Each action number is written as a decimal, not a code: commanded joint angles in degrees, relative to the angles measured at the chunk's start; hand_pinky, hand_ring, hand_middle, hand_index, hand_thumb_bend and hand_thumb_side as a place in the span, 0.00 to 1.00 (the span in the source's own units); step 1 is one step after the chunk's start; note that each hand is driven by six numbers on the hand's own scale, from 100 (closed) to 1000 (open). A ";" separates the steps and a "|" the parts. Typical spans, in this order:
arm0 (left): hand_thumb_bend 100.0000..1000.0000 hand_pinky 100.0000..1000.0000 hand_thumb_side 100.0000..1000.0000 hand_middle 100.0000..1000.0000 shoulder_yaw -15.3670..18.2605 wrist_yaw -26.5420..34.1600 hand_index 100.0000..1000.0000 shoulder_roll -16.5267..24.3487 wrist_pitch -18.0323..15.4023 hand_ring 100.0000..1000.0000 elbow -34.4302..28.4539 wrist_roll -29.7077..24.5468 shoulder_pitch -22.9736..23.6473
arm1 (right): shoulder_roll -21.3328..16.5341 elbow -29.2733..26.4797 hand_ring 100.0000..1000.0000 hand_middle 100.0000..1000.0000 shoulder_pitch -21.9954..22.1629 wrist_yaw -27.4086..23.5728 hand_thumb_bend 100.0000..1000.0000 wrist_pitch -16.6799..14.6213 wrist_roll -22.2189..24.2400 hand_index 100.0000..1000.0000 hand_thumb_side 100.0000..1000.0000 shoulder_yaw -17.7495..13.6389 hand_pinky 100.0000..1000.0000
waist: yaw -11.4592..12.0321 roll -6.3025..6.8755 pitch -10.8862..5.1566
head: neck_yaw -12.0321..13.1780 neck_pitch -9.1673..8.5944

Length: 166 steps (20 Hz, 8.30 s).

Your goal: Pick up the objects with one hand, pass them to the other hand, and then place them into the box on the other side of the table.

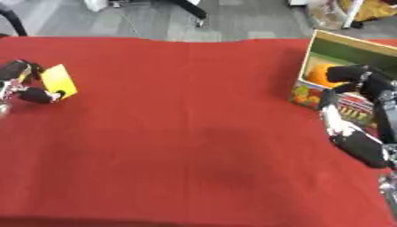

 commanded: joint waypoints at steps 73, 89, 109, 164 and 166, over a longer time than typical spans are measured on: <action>0.22 0.60 0.40 0.48 -33.97 56.51 0.66 -1.60 1.48 0.52 -52.58 -33.35 0.35 | -2.69 -1.26 0.54 0.47 -23.47 27.25 0.53 -17.06 15.07 0.91 0.37 18.71 0.57 | 1.59 -0.09 -1.60 | -2.73 0.97; 0.21 0.59 0.40 0.48 -34.42 58.54 0.65 -2.80 2.86 0.51 -55.98 -34.11 -1.13 | -2.13 -1.26 0.54 0.48 -23.27 29.55 0.48 -17.23 16.80 0.90 0.35 20.37 0.57 | 1.69 -0.04 -1.67 | -2.67 0.97; 0.21 0.59 0.40 0.48 -34.06 58.42 0.65 -1.12 4.15 0.51 -58.88 -34.68 -0.88 | -3.64 -1.26 0.54 0.38 -21.58 38.88 0.42 -13.13 15.69 0.79 0.33 19.94 0.58 | 1.72 -0.07 -1.66 | -2.61 0.97; 0.44 0.63 0.84 0.59 -2.00 58.78 0.76 -11.05 -9.08 0.65 -58.40 11.57 32.03 | -26.18 49.31 0.60 0.27 -26.92 -2.70 0.17 12.05 -12.85 0.34 0.32 -4.86 0.53 | 6.68 -0.69 -0.28 | -12.21 -0.76; 0.43 0.63 0.85 0.59 -2.71 59.34 0.76 -12.27 -9.30 0.65 -58.22 11.12 32.79 | -25.60 54.99 0.61 0.27 -28.58 -0.95 0.19 11.21 -12.43 0.36 0.34 -4.96 0.54 | 7.32 -0.67 -0.20 | -12.76 -0.80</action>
